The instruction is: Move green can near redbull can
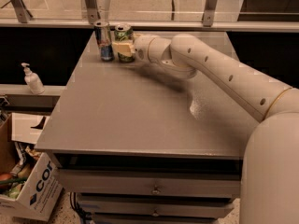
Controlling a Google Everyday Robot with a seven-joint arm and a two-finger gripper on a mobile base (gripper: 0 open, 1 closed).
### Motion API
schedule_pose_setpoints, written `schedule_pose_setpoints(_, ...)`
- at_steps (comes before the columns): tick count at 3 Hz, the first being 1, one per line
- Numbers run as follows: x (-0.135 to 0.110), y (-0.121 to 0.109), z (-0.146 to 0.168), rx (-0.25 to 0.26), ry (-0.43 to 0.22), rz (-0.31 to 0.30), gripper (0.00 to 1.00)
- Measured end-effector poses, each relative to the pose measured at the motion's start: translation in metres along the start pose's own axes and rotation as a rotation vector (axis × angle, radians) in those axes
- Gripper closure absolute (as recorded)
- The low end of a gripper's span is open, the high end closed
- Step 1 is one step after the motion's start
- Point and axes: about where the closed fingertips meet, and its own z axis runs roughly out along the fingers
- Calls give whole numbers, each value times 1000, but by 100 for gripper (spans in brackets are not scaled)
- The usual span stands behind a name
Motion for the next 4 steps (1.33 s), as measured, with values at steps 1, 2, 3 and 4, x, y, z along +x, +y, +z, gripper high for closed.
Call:
schedule_pose_setpoints(1, 2, 0, -1, -6, 1, 25, 100)
schedule_pose_setpoints(2, 3, -1, -6, -19, 13, 47, 83)
schedule_pose_setpoints(3, 3, -1, -6, -20, 14, 48, 59)
schedule_pose_setpoints(4, 3, -1, -6, -20, 14, 48, 36)
